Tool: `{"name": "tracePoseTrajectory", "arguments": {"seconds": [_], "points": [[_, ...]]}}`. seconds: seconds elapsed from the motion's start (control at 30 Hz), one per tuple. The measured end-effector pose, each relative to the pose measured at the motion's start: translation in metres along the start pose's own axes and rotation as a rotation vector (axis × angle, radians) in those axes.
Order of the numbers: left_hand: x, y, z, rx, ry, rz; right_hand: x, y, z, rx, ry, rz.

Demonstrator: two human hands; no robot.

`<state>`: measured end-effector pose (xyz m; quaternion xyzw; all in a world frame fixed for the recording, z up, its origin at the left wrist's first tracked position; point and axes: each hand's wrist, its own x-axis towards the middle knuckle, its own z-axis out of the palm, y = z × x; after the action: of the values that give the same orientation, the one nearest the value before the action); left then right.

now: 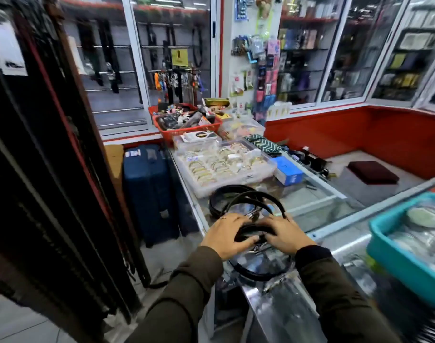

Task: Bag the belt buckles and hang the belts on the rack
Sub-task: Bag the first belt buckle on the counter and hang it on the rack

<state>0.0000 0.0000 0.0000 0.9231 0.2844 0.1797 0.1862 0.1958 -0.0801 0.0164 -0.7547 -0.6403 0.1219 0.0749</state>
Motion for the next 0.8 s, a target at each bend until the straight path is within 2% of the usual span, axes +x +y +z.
{"name": "tracePoseTrajectory", "arguments": {"seconds": [0.17, 0.37, 0.6, 0.8], "points": [[-0.002, 0.001, 0.019, 0.217, -0.159, 0.042, -0.009, 0.000, 0.016, -0.104, -0.008, -0.054], [0.003, 0.016, 0.021, 0.408, -0.186, 0.013, -0.016, -0.002, 0.036, -0.062, 0.185, -0.059], [0.003, 0.020, 0.012, 0.347, 0.020, 0.099, -0.025, -0.004, 0.012, -0.041, 0.397, -0.168], [-0.004, 0.014, -0.041, 0.334, 0.231, 0.196, -0.016, -0.030, -0.029, -0.096, 0.535, -0.332]]}}
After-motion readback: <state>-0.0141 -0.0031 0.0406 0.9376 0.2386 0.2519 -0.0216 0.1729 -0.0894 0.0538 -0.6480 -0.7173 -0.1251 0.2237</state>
